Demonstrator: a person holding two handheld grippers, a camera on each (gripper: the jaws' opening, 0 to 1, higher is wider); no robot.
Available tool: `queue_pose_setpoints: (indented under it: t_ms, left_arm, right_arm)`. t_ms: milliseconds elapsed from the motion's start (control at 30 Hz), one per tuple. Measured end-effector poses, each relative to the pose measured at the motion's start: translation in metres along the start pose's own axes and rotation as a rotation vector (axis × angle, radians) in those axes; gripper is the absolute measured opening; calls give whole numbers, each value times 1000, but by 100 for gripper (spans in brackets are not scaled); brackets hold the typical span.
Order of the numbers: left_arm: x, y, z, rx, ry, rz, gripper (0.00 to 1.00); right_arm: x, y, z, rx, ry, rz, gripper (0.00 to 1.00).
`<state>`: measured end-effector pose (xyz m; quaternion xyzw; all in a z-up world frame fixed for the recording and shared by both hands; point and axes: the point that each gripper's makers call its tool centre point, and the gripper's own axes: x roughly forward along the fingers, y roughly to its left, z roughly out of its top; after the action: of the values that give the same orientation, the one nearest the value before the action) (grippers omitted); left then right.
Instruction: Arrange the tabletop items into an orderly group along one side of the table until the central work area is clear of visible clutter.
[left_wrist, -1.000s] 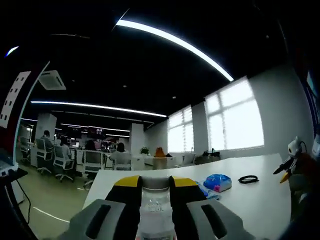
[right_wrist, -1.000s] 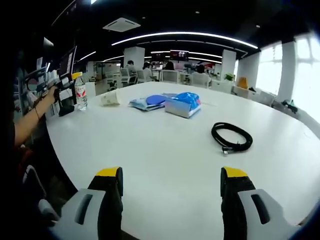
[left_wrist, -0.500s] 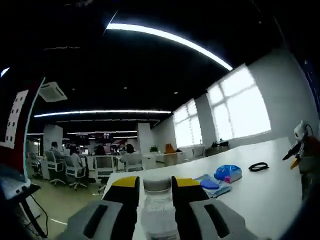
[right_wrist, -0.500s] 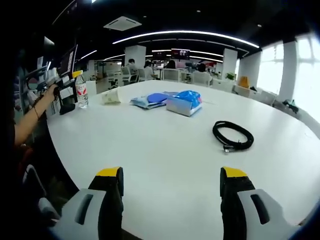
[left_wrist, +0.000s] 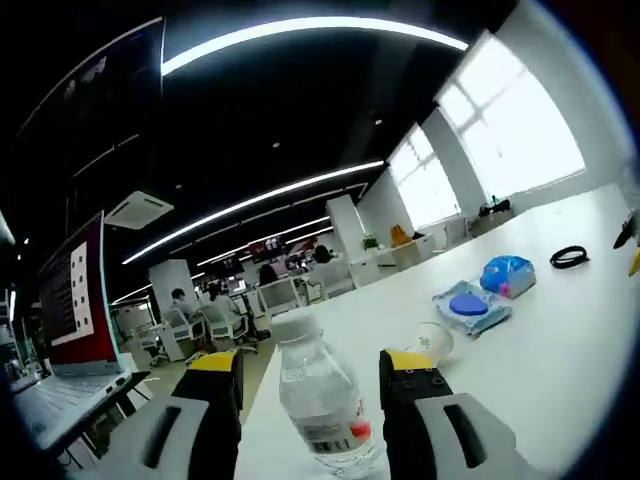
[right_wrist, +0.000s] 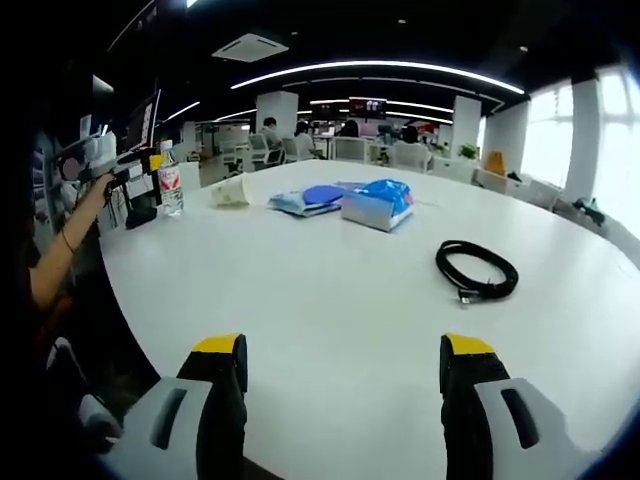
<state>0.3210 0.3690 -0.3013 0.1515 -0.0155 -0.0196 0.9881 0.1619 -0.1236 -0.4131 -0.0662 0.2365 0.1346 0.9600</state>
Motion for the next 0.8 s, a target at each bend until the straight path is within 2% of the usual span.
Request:
queue_pose_setpoints:
  t_ms: [33,100,167,400,633,800]
  left_arm:
    - [-1,0,-7,-14,24,16,54]
    - [0,-5,-14,-28,21,18,54]
    - [1,-10,-23,-45,46,33,54]
    - [13,-17,-38,-68,79,76,54]
    - [23,-17,-58,-86,119,60,43]
    - [26,-16,-61,-111,116,61,42]
  right_arm:
    - [0,0,0,1,0,1,76]
    - [1,0,-3,0,6,2,75]
    - [2,1,-4,-2,12,7,75]
    - [4,3,-4,-4,12,19,75]
    - [0,-6,-3,15,-6,-1,75]
    - [-1,-6,-5,16,-4,-2,75]
